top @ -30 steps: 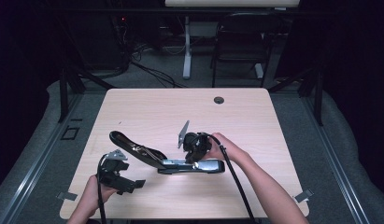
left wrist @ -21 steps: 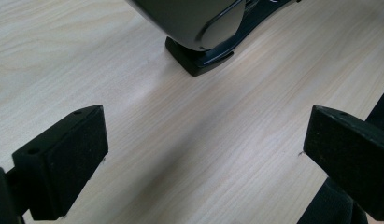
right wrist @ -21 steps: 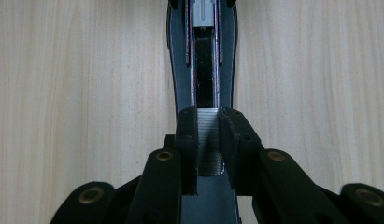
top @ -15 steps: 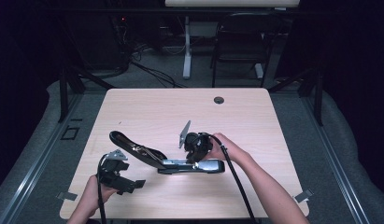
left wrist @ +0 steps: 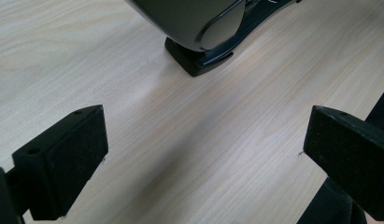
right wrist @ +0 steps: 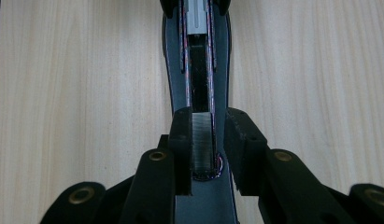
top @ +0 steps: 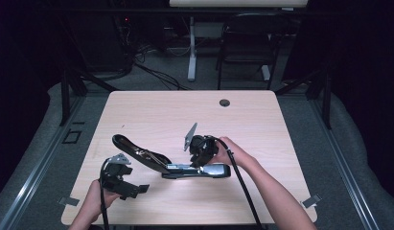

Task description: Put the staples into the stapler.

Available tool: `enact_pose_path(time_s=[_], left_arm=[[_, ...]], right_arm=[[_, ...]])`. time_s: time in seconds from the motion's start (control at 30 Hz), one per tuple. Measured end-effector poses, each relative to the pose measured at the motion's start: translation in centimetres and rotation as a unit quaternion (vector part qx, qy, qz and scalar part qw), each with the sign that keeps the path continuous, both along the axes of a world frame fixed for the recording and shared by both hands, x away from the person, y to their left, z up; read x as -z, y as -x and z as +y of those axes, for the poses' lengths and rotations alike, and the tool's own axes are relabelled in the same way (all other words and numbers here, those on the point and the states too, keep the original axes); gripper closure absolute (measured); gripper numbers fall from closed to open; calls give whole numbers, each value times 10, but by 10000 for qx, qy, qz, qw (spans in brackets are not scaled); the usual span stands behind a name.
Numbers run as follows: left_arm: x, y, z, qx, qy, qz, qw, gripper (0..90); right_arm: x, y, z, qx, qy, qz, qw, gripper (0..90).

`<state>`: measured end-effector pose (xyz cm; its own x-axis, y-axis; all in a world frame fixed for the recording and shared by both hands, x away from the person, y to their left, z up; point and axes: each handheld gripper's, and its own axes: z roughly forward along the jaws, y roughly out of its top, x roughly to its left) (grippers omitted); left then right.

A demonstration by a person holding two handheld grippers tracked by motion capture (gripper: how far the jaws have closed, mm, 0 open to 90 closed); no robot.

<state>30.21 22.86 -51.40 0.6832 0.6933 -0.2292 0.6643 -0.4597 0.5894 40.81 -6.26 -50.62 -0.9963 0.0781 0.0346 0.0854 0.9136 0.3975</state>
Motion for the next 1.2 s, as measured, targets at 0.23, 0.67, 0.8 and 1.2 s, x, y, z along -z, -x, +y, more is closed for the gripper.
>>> enact_pose_path(time_s=[0.23,0.67,0.8,1.2], left_arm=[[0,0,0,-17,20,-15,10000,0],[-3,0,3,-180,55,-111,9998,0],[-3,1,3,-229,29,-155,9996,0],[-4,0,5,-361,21,-251,9990,0]], right_arm=[[-5,0,-6,184,-100,34,9998,643],[-21,15,-34,1133,-625,-94,9915,305],[-25,22,-47,1610,-774,-172,9838,198],[-24,34,-81,2547,-975,-217,9618,0]])
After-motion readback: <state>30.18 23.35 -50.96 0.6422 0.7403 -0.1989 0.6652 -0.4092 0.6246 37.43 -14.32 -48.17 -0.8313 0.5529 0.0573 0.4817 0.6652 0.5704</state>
